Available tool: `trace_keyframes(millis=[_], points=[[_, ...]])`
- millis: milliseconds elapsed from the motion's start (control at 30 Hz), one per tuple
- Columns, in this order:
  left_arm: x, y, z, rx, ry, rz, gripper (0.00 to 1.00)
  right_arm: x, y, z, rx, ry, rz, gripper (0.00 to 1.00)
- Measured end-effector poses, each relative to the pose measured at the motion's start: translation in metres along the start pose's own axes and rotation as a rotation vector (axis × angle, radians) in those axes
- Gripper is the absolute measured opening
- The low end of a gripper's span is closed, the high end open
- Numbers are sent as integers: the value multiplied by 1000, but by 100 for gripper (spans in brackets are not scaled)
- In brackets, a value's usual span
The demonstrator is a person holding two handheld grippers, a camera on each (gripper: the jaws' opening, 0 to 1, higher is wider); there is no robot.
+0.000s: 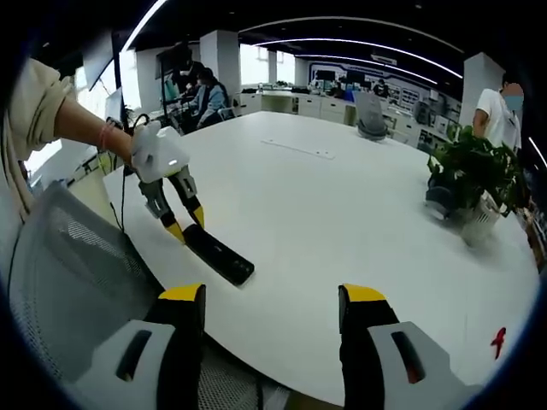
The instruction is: Press the specified remote control buttons in sequence, fully releasing each button before pressing the next.
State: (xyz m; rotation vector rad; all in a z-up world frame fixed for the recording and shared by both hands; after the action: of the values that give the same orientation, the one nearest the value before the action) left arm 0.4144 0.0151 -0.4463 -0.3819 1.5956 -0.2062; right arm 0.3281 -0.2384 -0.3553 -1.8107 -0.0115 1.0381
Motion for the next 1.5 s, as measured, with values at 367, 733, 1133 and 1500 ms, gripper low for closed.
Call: trace_keyframes(millis=[367, 733, 1133, 1500], points=[[0, 3, -8, 10, 10, -22, 24, 1, 0, 0, -2, 0, 7, 65], [-1, 7, -8, -26, 5, -72, 24, 2, 2, 2, -29, -4, 34, 65], [0, 18, -11, -75, -10, -218, 24, 7, 4, 8, -89, -35, 91, 59], [0, 25, -11, -67, -13, -316, 24, 5, -3, 15, -177, -77, 64, 55]])
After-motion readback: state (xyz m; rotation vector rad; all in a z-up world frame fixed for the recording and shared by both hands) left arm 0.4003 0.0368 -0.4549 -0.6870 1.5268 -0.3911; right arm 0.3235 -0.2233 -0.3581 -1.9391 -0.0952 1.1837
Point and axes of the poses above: the point that each gripper's makers call its tool centre point, and the gripper's own axes: x roughly forward along the fingers, z roughly to its left, y roughly out of its underside, the point moved 8 cm from there along -x, roughly backward along the fingers, and after that the axes turned 9 degrees about -x, right-handed, at the moved point
